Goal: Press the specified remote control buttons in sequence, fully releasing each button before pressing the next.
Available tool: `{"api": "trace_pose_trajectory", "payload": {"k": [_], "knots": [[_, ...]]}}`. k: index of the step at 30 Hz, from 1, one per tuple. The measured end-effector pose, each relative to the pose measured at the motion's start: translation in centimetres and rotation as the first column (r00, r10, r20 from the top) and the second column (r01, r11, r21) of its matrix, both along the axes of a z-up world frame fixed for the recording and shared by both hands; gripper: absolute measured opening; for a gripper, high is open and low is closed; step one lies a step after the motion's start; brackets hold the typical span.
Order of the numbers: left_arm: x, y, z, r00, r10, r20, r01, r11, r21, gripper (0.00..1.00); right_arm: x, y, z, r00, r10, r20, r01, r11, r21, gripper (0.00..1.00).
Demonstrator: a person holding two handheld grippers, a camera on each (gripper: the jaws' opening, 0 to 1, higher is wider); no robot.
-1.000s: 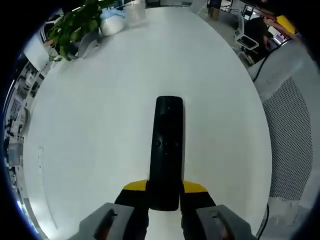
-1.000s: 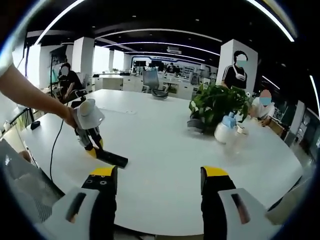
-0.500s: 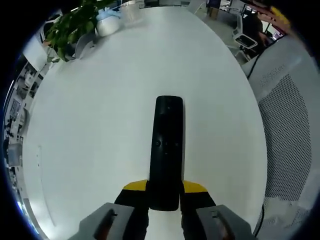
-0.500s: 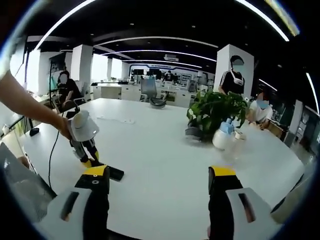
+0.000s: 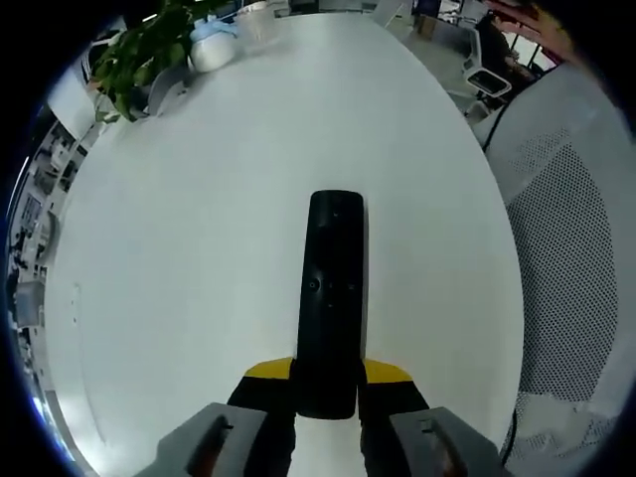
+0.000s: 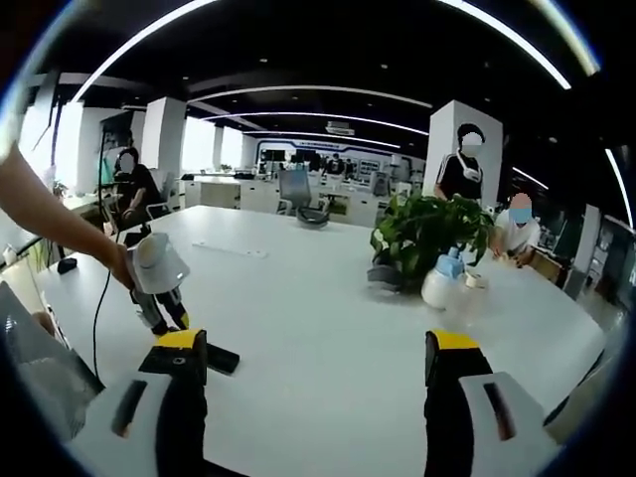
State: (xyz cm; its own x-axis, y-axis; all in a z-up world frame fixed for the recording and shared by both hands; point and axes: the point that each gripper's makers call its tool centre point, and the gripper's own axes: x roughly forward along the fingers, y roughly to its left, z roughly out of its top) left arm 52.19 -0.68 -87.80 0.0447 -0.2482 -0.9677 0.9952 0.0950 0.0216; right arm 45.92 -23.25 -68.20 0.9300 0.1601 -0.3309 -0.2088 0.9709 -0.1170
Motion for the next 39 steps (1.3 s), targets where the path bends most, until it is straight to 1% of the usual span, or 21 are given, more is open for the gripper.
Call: {"api": "trace_pose_trajectory", "payload": {"k": [4,6,10,14,18,29,39], "knots": [[-0.6,0.1,0.0,1.000,-0.007,0.000,0.007,1.000,0.006,0.22,0.0,0.2,0.1,1.000,0.010,0.007,-0.010,1.000,-0.012,0.89],[-0.8,0.2,0.0,1.000,-0.008,-0.002,0.008,1.000,0.010,0.22,-0.1,0.4,-0.3,1.000,0.020,-0.015,-0.020,1.000,-0.009,0.85],[-1.4,0.2,0.0,1.000,-0.013,-0.004,0.013,1.000,0.015,0.22,-0.1,0.3,-0.1,1.000,0.019,-0.006,-0.019,1.000,-0.007,0.85],[-1.8,0.2,0.1,1.000,-0.007,-0.006,0.007,1.000,0.010,0.22,-0.1,0.6,-0.5,0.999,0.031,-0.026,-0.032,0.999,-0.016,0.84],[-2.5,0.1,0.0,1.000,-0.011,-0.007,0.011,1.000,0.012,0.22,-0.2,0.8,-0.5,0.999,0.042,-0.020,-0.042,0.999,-0.022,0.83],[-3.7,0.0,0.1,1.000,-0.011,-0.007,0.011,1.000,0.006,0.22,-0.3,0.8,-0.6,0.998,0.047,-0.030,-0.048,0.999,-0.022,0.80],[-4.9,0.4,0.1,1.000,-0.017,-0.009,0.017,1.000,0.016,0.22,-0.3,0.9,-0.7,0.998,0.052,-0.033,-0.053,0.998,-0.033,0.79]]}}
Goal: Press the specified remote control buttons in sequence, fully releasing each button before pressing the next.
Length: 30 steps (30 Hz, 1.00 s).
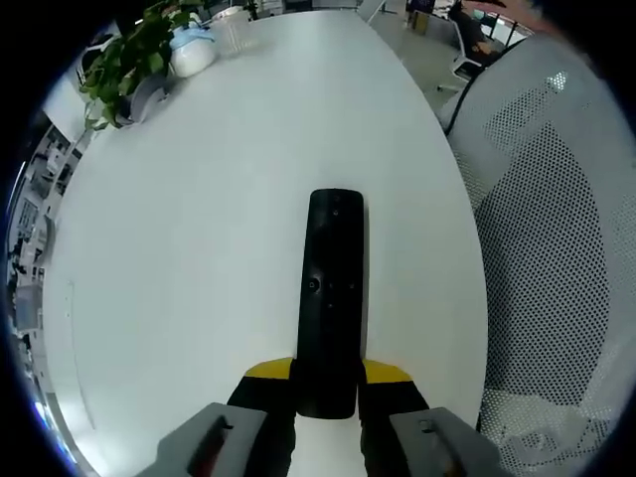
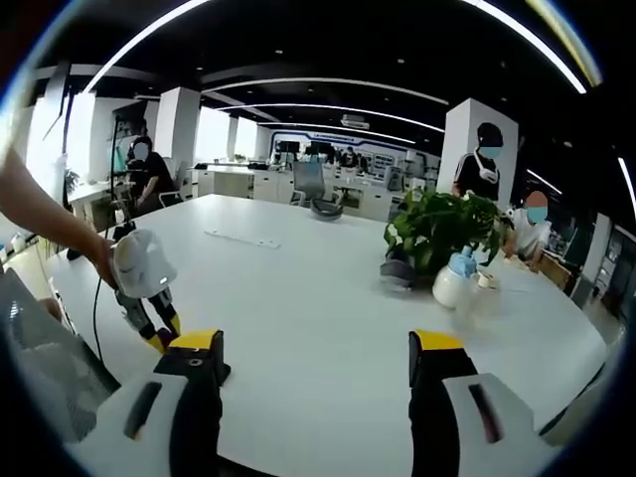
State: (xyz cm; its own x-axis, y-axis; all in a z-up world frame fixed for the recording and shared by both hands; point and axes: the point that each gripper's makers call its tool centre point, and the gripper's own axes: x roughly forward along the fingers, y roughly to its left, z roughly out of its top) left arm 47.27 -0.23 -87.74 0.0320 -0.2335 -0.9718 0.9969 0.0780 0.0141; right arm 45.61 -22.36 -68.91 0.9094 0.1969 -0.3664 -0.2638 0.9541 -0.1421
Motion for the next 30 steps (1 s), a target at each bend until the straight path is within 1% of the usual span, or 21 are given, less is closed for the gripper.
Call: {"api": "trace_pose_trajectory", "payload": {"k": [8,20,24,26,30], "knots": [[-1.0,0.0,0.0,1.000,-0.008,-0.001,0.008,1.000,0.007,0.22,-0.1,0.3,0.0,1.000,0.015,0.002,-0.015,1.000,-0.009,0.79],[-2.8,0.2,0.0,1.000,0.012,-0.002,-0.012,1.000,0.011,0.22,-0.2,0.1,0.3,1.000,0.009,0.017,-0.009,1.000,0.005,0.78],[-3.6,0.0,-0.1,1.000,0.020,-0.007,-0.020,1.000,0.009,0.22,-0.2,0.1,0.4,1.000,0.008,0.020,-0.008,1.000,0.014,0.76],[-3.9,-0.1,0.0,1.000,0.024,-0.004,-0.024,1.000,0.006,0.22,-0.2,0.1,0.3,1.000,0.010,0.013,-0.010,1.000,0.011,0.77],[-4.2,-0.3,0.0,1.000,0.025,0.002,-0.025,1.000,0.005,0.22,-0.3,0.1,0.4,1.000,0.014,0.019,-0.014,1.000,0.011,0.76]]}}
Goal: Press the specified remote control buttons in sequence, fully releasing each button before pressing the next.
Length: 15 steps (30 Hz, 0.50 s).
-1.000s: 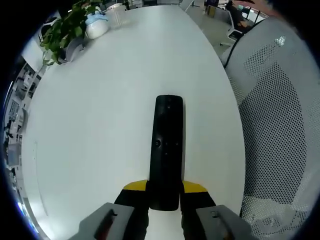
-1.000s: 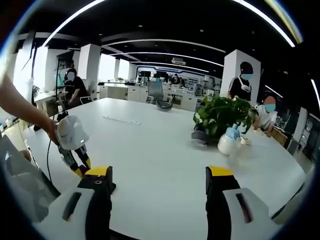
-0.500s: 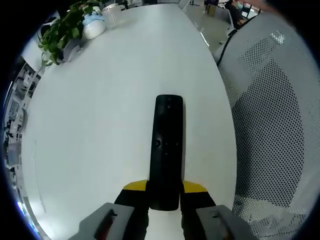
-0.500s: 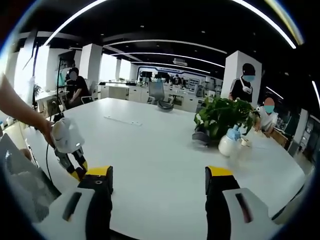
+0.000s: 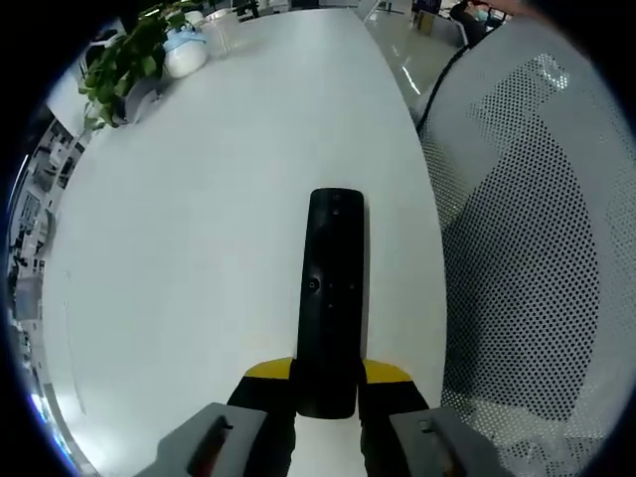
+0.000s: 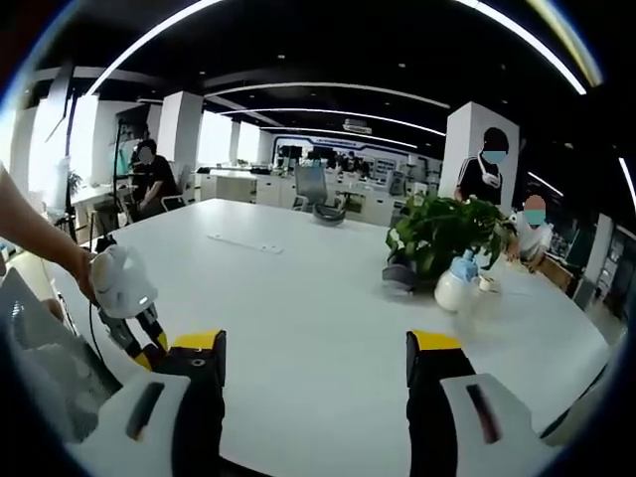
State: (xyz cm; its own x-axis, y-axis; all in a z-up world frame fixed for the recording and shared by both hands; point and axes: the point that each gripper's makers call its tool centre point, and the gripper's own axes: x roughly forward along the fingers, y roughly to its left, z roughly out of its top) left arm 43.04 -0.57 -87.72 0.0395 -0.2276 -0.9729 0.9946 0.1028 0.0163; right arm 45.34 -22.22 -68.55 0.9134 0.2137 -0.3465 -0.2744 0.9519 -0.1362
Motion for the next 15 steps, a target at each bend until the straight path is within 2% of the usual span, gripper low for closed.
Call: {"api": "trace_pose_trajectory", "payload": {"k": [10,15], "knots": [[-0.9,-0.3,0.0,1.000,0.025,-0.002,-0.025,1.000,-0.013,0.22,-0.1,0.1,-0.2,1.000,0.014,-0.012,-0.014,1.000,-0.003,0.75],[-1.4,-0.5,0.0,0.999,0.045,-0.008,-0.045,0.998,-0.039,0.23,-0.2,0.2,-0.5,0.999,0.023,-0.029,-0.023,1.000,-0.001,0.70]]}}
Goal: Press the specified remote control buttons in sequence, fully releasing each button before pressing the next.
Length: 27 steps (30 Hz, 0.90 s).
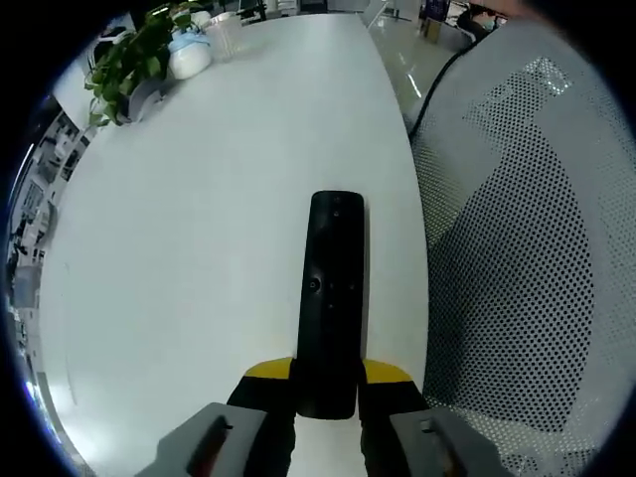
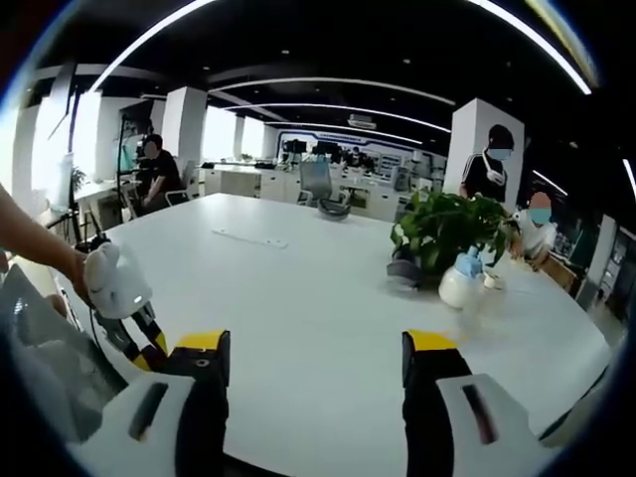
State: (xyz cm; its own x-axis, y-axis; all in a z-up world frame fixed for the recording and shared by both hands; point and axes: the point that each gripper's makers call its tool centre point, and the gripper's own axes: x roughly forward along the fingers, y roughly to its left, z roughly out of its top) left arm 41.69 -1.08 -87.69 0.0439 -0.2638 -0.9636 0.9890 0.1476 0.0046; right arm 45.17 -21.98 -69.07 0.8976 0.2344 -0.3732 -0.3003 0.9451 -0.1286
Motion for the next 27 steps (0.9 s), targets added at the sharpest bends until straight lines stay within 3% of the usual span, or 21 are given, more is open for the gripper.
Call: {"api": "trace_pose_trajectory", "payload": {"k": [4,9,12,14,17,20,23,25,27], "knots": [[-0.2,0.0,0.0,1.000,-0.019,0.020,0.019,1.000,-0.017,0.23,-0.3,0.6,-0.1,0.999,0.031,-0.028,-0.029,0.999,0.042,0.53],[-0.3,-0.2,0.1,0.995,-0.085,0.054,0.087,0.995,-0.039,0.23,-0.6,1.5,-0.7,0.994,0.078,-0.076,-0.074,0.996,0.044,0.39],[-0.2,0.0,0.1,0.996,-0.078,0.047,0.081,0.994,-0.068,0.24,-0.9,2.0,-0.6,0.991,0.096,-0.089,-0.092,0.995,0.050,0.23],[-0.2,0.0,0.1,0.997,-0.061,0.043,0.064,0.994,-0.089,0.24,-0.9,2.4,-0.6,0.988,0.117,-0.096,-0.113,0.992,0.050,0.21],[-0.2,0.0,0.1,0.997,-0.054,0.055,0.060,0.992,-0.112,0.24,-1.2,3.9,-1.3,0.966,0.194,-0.170,-0.192,0.981,0.029,0.17],[-0.3,0.1,0.1,0.997,-0.024,0.067,0.033,0.988,-0.151,0.24,-0.4,5.0,-1.0,0.960,0.217,-0.174,-0.217,0.976,0.019,0.11],[-0.3,0.2,0.2,0.997,-0.014,0.078,0.028,0.982,-0.187,0.24,0.0,7.4,-0.8,0.931,0.294,-0.216,-0.283,0.956,0.079,0.00],[-0.2,0.2,0.2,0.997,-0.008,0.080,0.024,0.980,-0.200,0.24,0.6,8.3,-0.9,0.920,0.317,-0.229,-0.308,0.948,0.076,0.00],[-0.2,0.1,0.2,0.997,-0.001,0.080,0.017,0.978,-0.209,0.24,1.1,9.3,-2.0,0.892,0.352,-0.284,-0.360,0.933,0.024,0.00]]}}
